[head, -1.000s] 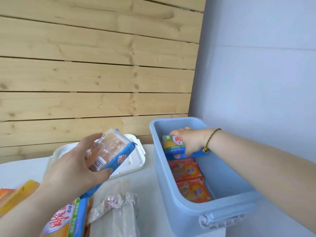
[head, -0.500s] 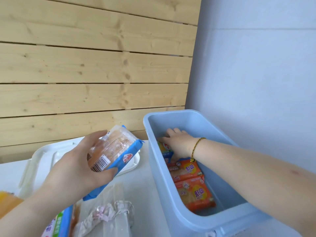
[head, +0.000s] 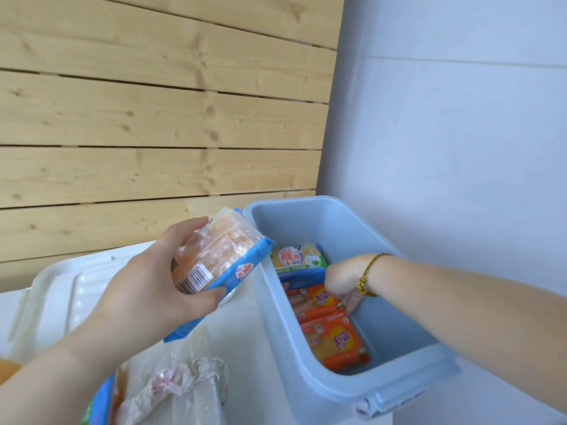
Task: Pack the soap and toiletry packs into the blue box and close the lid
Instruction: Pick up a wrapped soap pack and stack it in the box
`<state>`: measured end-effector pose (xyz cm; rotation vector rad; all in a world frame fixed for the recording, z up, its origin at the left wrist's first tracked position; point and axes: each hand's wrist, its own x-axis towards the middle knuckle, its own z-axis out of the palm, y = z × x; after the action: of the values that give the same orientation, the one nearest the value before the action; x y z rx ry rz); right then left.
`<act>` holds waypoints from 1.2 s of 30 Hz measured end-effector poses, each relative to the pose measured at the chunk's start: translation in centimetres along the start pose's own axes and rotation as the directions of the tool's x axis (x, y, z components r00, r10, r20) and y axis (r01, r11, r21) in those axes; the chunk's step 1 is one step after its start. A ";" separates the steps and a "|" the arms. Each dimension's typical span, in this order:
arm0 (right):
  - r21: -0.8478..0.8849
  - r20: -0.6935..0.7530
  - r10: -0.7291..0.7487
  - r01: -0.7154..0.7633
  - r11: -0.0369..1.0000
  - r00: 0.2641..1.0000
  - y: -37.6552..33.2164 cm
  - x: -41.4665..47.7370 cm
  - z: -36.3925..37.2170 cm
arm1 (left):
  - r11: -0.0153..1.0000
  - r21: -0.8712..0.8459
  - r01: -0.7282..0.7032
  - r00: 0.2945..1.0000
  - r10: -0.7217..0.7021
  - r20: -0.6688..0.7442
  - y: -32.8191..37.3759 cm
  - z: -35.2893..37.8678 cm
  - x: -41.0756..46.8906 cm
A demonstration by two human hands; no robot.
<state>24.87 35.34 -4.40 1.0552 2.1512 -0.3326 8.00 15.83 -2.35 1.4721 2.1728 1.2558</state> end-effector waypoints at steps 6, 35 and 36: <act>0.262 0.044 0.146 -0.153 0.953 0.988 -1.7 -1.0 -0.6 | 1.000 -0.020 0.006 1.000 -0.006 0.000 0.8 0.1 0.7; 0.441 -0.566 0.016 0.286 0.851 0.824 6.4 -4.3 -1.0 | 0.484 0.664 -0.570 0.625 -0.270 0.733 9.6 13.7 8.7; 0.436 -0.567 0.014 0.286 0.853 0.824 6.5 -4.2 -0.9 | 0.490 0.657 -0.572 0.618 -0.269 0.739 9.7 13.5 8.8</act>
<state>31.13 37.44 -0.33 1.4173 2.7632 -0.7802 18.25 31.51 -0.98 2.0330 1.9666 -0.7252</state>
